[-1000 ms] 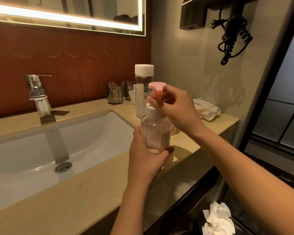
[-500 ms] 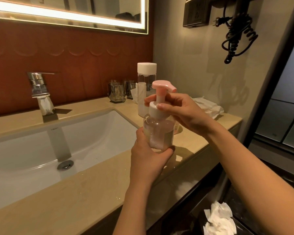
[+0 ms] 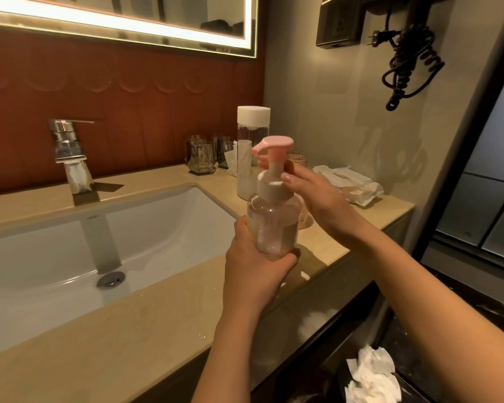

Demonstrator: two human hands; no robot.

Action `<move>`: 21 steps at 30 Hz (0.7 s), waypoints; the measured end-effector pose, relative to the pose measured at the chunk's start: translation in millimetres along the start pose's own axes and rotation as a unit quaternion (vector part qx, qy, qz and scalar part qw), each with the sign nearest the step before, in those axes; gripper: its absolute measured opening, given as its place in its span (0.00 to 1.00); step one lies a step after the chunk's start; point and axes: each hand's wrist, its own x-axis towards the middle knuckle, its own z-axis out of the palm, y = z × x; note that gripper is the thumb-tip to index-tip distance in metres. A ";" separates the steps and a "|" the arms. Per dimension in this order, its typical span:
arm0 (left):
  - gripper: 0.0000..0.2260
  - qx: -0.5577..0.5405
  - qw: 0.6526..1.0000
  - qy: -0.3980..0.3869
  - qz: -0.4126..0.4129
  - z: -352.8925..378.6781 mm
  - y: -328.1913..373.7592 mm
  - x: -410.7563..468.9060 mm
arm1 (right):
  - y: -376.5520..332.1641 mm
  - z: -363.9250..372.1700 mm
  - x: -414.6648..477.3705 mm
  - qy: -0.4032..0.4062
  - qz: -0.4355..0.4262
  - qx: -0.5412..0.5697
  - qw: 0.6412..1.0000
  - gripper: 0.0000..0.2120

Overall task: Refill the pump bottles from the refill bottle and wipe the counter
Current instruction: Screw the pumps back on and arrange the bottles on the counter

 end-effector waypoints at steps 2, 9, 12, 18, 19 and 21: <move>0.32 0.000 1.000 0.001 0.005 0.4 -0.4 0.0 | 1.1 -5.3 -2.1 0.013 -0.014 -0.014 1.000 0.18; 0.32 -0.008 1.000 0.000 -0.007 0.9 -2.5 0.7 | 3.6 17.3 5.7 0.165 -0.025 -0.038 0.985 0.21; 0.31 -0.022 1.000 -0.001 -0.012 1.1 -2.4 1.5 | 4.7 24.6 9.5 0.162 -0.006 -0.104 0.981 0.29; 0.31 -0.001 1.000 0.004 0.005 0.3 -2.1 0.5 | 1.1 5.1 -2.6 0.034 -0.005 0.023 0.999 0.12; 0.31 0.001 1.000 0.004 0.008 0.2 -1.6 0.3 | 1.5 1.5 -4.3 0.032 -0.011 0.035 0.999 0.14; 0.32 0.000 1.000 0.002 0.013 0.0 -1.2 -0.3 | 3.1 -1.9 -5.2 0.045 -0.020 0.037 0.998 0.17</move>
